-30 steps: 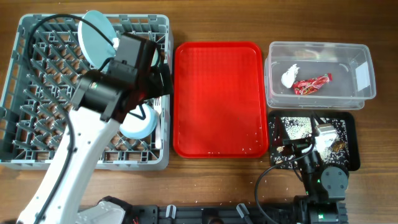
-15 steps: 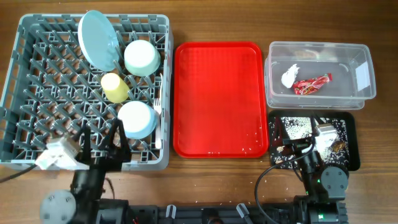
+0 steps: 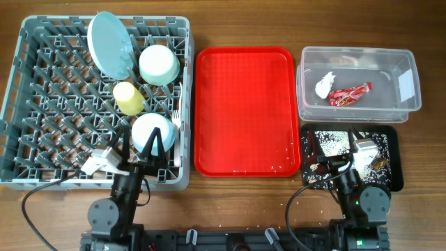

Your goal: Sort waste into correct bins and load items into the dishwasher rack

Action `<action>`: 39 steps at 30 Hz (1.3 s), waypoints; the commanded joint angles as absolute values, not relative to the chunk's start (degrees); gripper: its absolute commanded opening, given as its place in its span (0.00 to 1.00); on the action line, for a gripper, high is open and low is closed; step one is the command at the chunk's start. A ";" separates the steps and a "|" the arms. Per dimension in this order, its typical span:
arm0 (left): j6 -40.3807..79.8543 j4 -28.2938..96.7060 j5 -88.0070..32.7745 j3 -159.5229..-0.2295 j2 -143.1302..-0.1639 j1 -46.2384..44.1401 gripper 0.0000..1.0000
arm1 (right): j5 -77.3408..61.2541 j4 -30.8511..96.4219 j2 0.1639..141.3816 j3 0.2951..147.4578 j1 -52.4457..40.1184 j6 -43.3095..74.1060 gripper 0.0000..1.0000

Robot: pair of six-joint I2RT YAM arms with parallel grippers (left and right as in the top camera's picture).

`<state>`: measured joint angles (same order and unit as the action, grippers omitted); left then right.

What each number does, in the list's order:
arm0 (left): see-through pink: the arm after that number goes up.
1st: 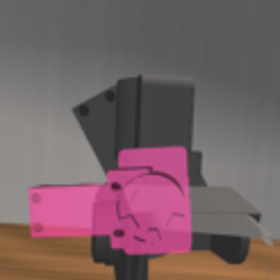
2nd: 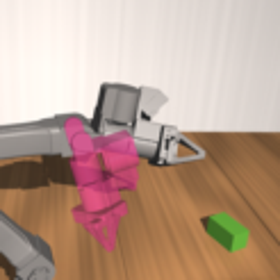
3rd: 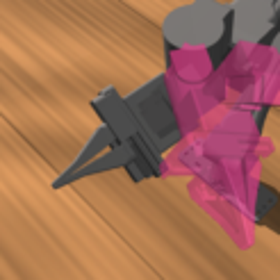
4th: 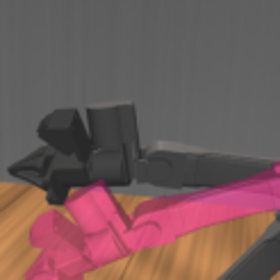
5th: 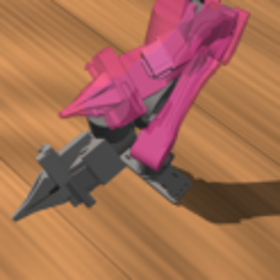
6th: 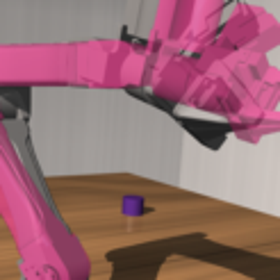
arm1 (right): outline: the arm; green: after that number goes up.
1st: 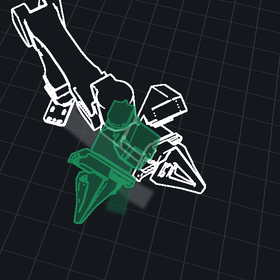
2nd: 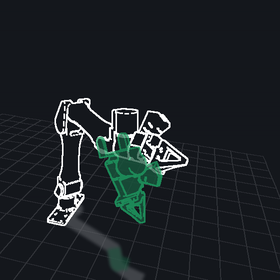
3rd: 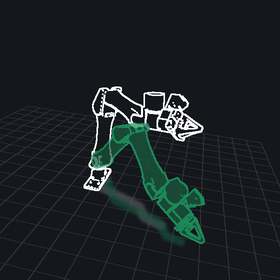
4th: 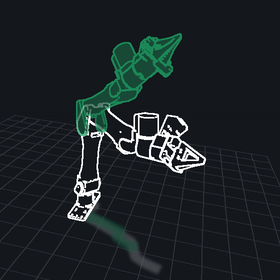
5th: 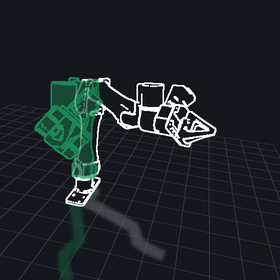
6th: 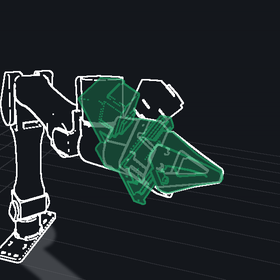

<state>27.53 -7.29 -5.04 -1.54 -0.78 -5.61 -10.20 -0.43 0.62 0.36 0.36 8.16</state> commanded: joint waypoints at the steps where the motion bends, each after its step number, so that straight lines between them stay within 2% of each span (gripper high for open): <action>1: 25.96 4.14 -3.36 -0.34 -0.19 -5.34 1.00 | -9.43 -0.73 0.21 0.30 0.08 9.06 1.00; 4: 7.09 4.36 -3.18 -0.34 -0.19 -5.41 1.00 | -9.43 -0.73 0.21 0.30 0.08 9.06 1.00; 6: 0.93 4.36 -3.14 -0.34 -0.19 -5.41 1.00 | -9.45 -0.73 0.21 0.30 0.08 9.06 1.00; 39: 0.40 4.29 -2.98 -0.34 -0.21 -5.39 1.00 | -9.43 -0.73 0.21 0.30 0.08 9.06 1.00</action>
